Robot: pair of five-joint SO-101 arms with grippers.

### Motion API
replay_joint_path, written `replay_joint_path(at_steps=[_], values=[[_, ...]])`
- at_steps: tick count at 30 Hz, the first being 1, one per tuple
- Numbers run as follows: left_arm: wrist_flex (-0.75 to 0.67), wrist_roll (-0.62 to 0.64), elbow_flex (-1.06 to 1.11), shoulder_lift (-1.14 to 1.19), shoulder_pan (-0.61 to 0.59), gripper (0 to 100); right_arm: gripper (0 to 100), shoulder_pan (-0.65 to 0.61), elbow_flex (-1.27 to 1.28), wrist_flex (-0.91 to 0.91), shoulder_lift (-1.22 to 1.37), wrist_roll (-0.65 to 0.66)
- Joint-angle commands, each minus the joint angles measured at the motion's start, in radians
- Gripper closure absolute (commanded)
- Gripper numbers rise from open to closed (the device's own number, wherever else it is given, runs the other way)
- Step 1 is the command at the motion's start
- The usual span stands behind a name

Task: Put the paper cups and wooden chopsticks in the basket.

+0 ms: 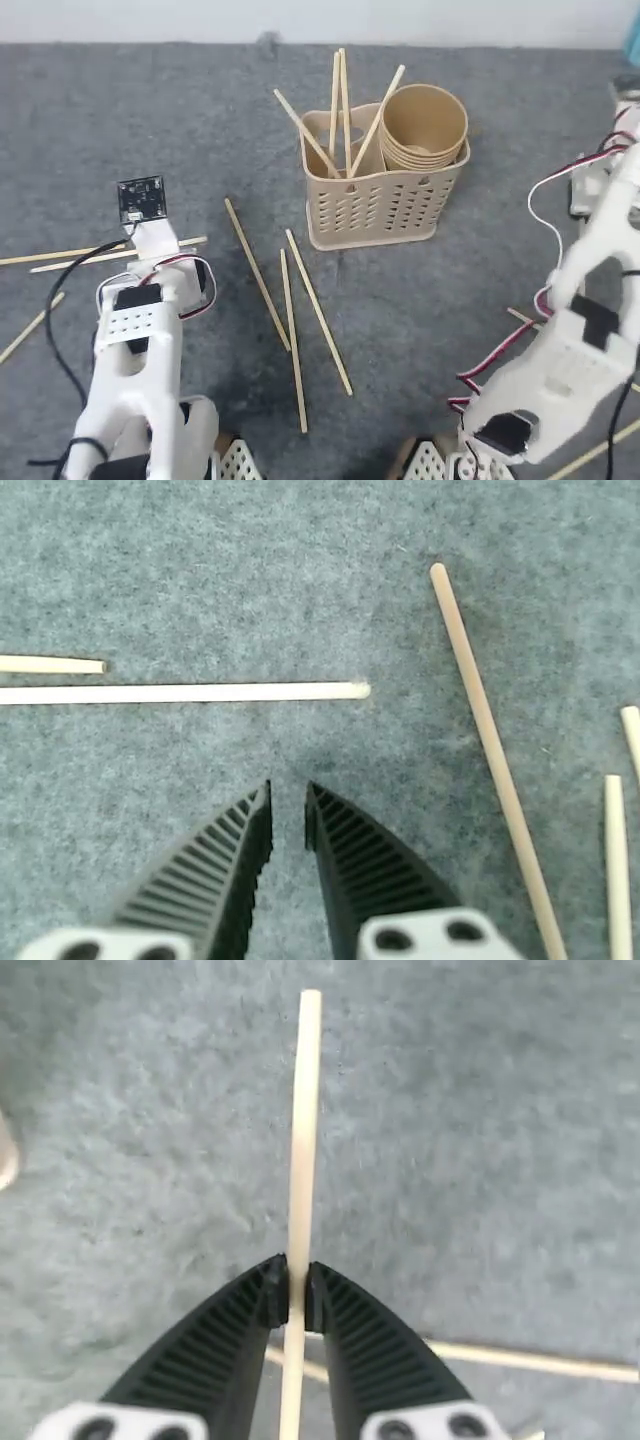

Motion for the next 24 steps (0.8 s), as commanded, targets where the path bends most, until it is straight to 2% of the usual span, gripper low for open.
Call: replay_joint_path(at_steps=[1,5,13,18,24], values=[[-0.021,-0.009,-0.010,-0.035,-0.006,95,99.1,0.008,-0.054,0.070,-0.166,-0.068],[-0.021,-0.009,-0.010,-0.035,-0.006,95,99.1,0.012,-0.003,0.081,-0.274,-0.135],[-0.021,-0.009,-0.010,-0.035,-0.006,95,99.1,-0.047,0.295,0.016,-0.605,-0.201],[-0.021,-0.009,-0.010,-0.035,-0.006,95,99.1,-0.154,0.466,-0.114,-0.792,-0.261],[-0.021,-0.009,-0.010,-0.035,-0.006,95,99.1,-0.320,0.554,-0.271,-0.951,-0.397]])
